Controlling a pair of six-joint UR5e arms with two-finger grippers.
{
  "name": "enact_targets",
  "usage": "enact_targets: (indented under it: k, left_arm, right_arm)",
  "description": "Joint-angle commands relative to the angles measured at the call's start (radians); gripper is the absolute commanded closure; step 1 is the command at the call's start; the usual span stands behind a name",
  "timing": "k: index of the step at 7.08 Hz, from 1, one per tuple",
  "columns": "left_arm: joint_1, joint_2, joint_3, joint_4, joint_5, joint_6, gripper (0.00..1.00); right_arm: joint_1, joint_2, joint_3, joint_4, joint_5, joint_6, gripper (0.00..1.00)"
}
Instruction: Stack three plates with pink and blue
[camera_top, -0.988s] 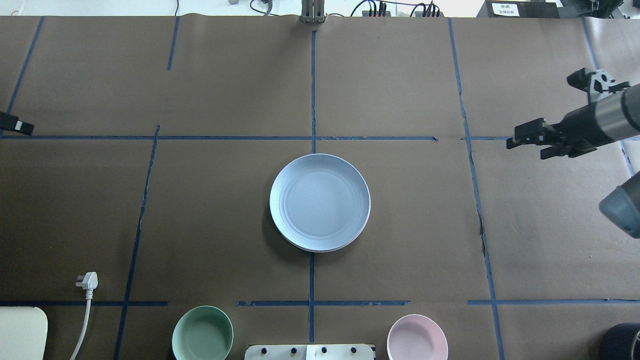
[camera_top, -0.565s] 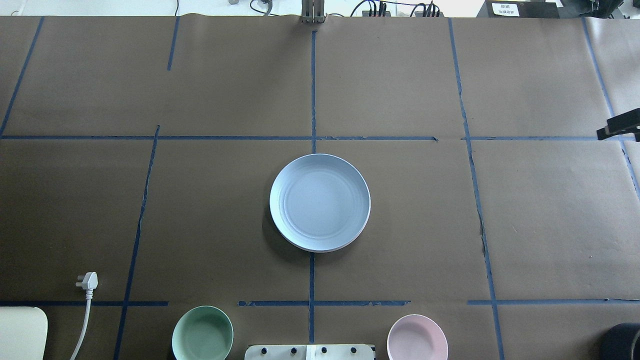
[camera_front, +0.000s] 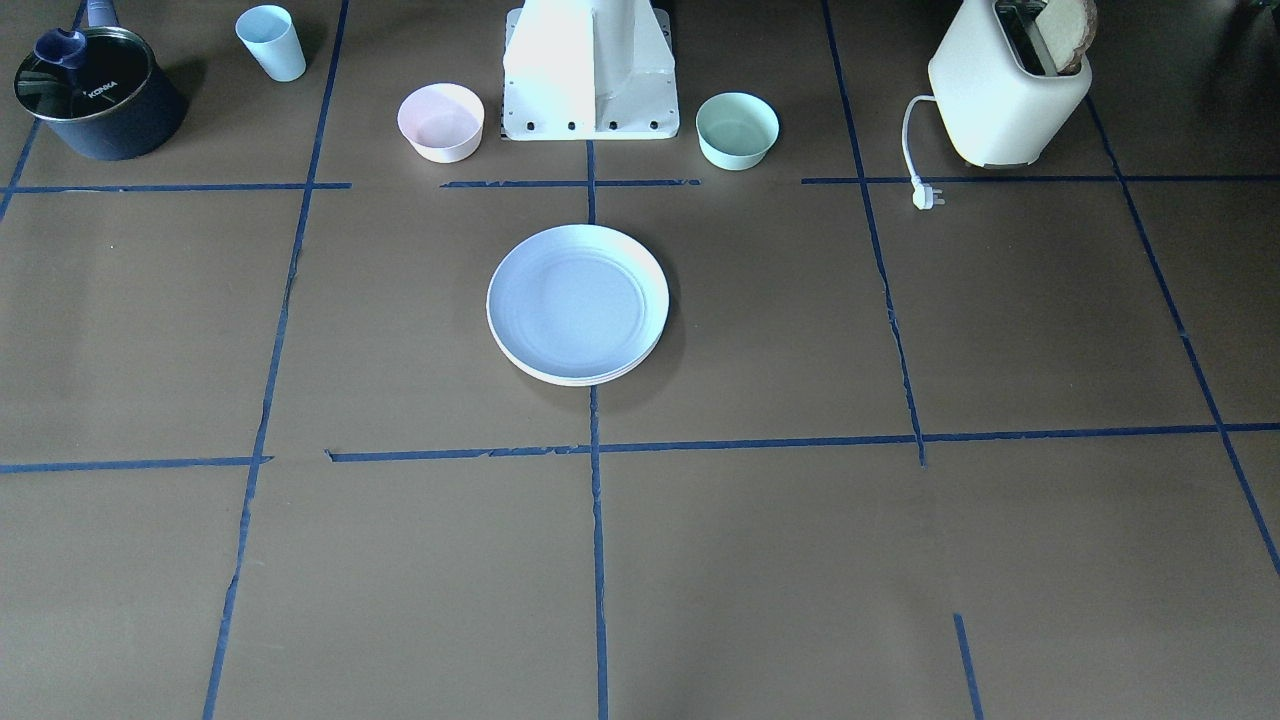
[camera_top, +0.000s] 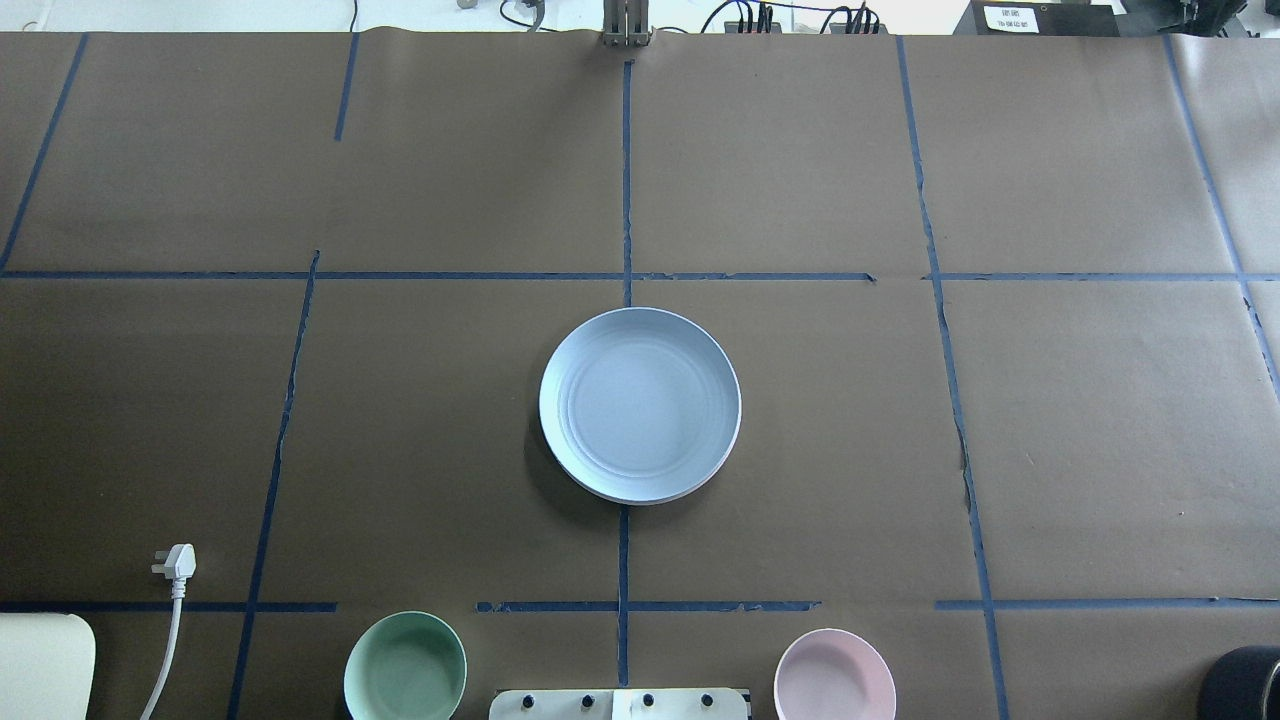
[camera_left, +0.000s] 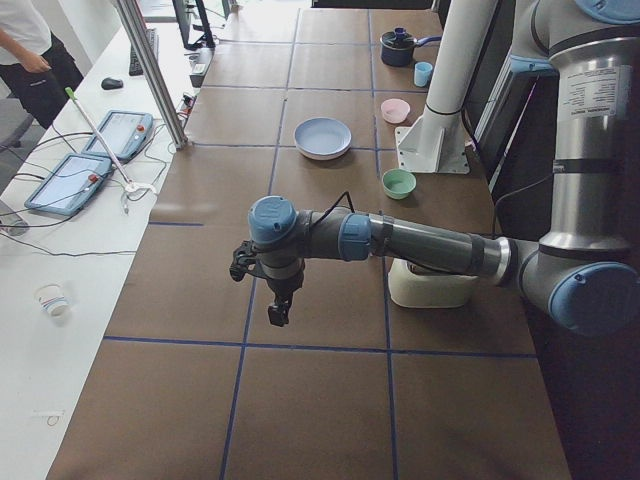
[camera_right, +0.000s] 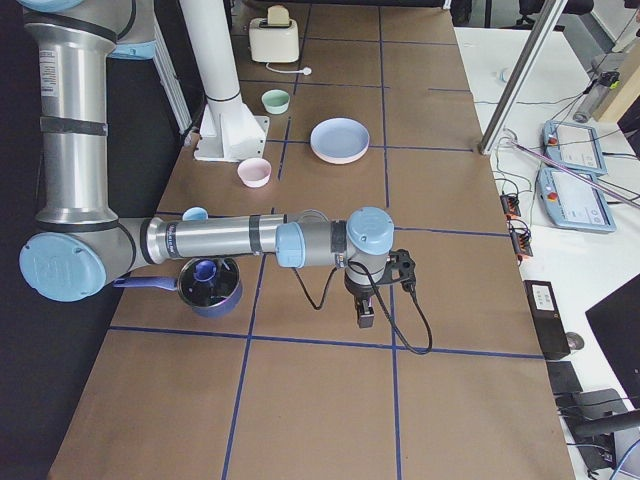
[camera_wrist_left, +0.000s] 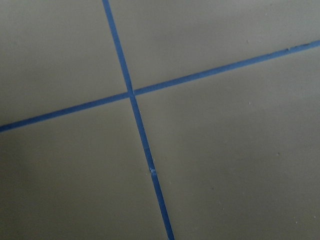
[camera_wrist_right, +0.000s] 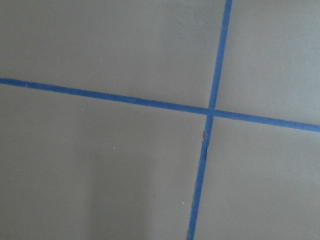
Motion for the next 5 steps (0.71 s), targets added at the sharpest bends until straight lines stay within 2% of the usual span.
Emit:
enact_targets:
  k: [1, 5]
  left_arm:
    - [0.0, 0.045, -0.005, -0.019, 0.001, -0.001, 0.0]
    - [0.0, 0.046, 0.017, -0.025, 0.009, -0.001, 0.0]
  right_arm:
    - [0.015, 0.004, 0.001, -0.05, -0.003, -0.049, 0.0]
    - [0.015, -0.005, 0.004, -0.047, -0.004, -0.049, 0.0]
